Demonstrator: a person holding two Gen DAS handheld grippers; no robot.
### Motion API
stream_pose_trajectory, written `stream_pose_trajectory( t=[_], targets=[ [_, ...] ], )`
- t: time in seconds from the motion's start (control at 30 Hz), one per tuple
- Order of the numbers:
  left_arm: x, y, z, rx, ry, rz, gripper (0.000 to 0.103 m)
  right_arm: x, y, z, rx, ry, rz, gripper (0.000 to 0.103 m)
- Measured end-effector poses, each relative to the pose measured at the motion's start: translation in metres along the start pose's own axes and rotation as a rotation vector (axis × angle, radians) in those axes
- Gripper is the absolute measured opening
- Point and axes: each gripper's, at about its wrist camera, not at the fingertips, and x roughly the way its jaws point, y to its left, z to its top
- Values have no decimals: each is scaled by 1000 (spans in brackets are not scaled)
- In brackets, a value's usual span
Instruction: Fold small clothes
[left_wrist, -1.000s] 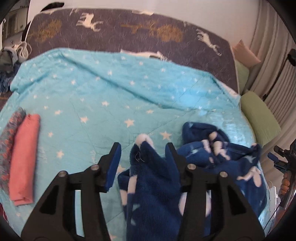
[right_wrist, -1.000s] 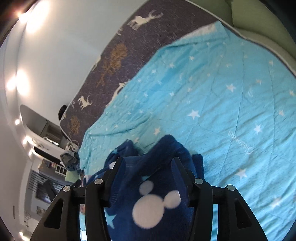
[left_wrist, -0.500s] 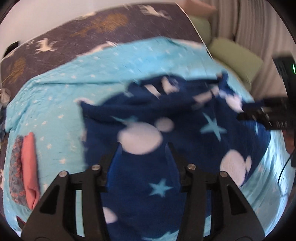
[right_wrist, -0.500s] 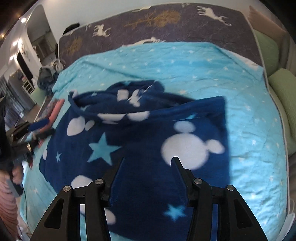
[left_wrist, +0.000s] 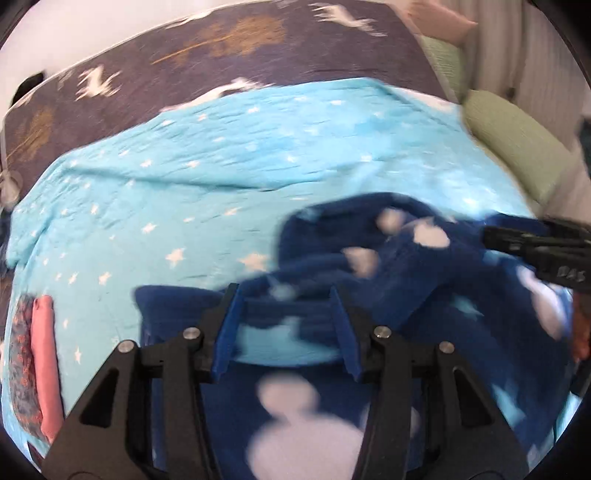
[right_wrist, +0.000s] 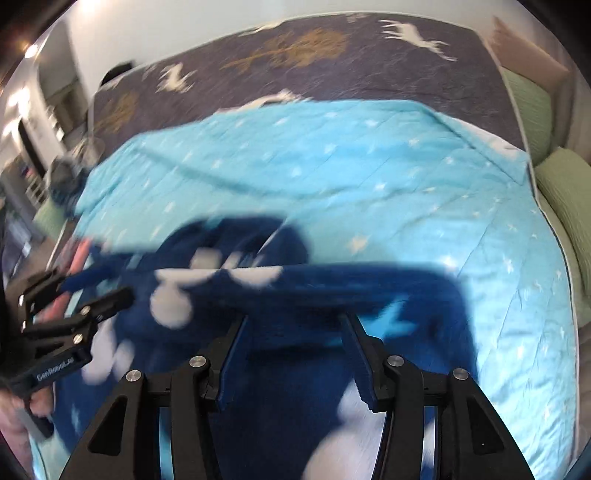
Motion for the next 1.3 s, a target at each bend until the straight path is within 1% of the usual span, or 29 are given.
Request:
stream_pose_trajectory(
  t=[0.07,0.13,0.2,0.23,0.27,0.3,0.33,0.4,0.47,0.53,0.6,0.63,0.67,0.7,0.73,0.8,0.83,0.9,0.97,1.07,1.1,1.13,1.17,1.2,1.23,1.27,1.3],
  targets=[
    [27,14,-4,-50,36,26,50,21,-15,3,70,24,4,52],
    [47,27,-14,-113,57,-4,53,43,-27,-4,121,64,29,52],
    [54,38,-19,-168,52,-23,53,49,-34,-13,155,45,63,52],
    [55,45,-21,-204,58,-16,53,47,-35,-14,159,34,72,52],
    [56,54,-22,-250,64,-12,52,44,-36,-15,164,28,77,52],
    [53,63,-25,-299,57,-14,49,42,-37,-16,168,22,79,52],
    [50,69,-27,-336,47,-18,47,41,-39,-17,168,19,82,52],
    [34,88,-31,-422,12,-19,47,36,-43,-20,178,5,95,52],
    [17,102,-34,-452,-17,-30,47,26,-48,-22,203,-20,92,52],
    [0,108,-35,-438,-33,-72,48,11,-48,-23,219,-59,77,52],
    [-15,104,-35,-373,-27,-101,51,-6,-46,-25,209,-88,111,52],
    [-17,101,-33,-339,-26,-94,51,-15,-44,-26,197,-94,124,52],
    [-19,95,-33,-289,-21,-73,55,-21,-40,-27,181,-96,130,52],
    [-16,90,-32,-245,-6,-54,60,-27,-35,-28,160,-91,129,52],
    [-12,86,-33,-218,10,-39,63,-31,-31,-28,144,-84,119,52],
    [2,79,-36,-181,55,6,64,-35,-28,-29,120,-78,97,52],
    [8,79,-35,-182,68,12,64,-35,-29,-30,120,-76,97,52],
    [15,75,-34,-194,74,-11,64,-32,-32,-29,134,-65,108,52],
    [19,68,-26,-197,52,-40,64,-28,-31,-26,127,-52,129,52],
    [23,53,-14,-176,28,-118,64,-18,-9,-16,54,-12,186,53],
    [28,47,-12,-165,38,-143,64,-10,3,-12,19,23,214,57],
    [35,39,-11,-151,56,-138,64,-3,13,-10,-3,50,235,59],
    [41,34,-11,-133,64,-111,57,7,22,-7,-19,70,248,61],
    [45,29,-10,-112,62,-81,35,18,31,-5,-25,83,236,61],
    [48,26,-10,-98,57,-58,23,29,36,-3,-23,89,199,61],
    [50,28,-8,-108,52,3,11,43,37,0,-8,73,111,55],
    [52,35,-7,-136,59,105,7,49,34,1,15,41,43,48]
  ],
)
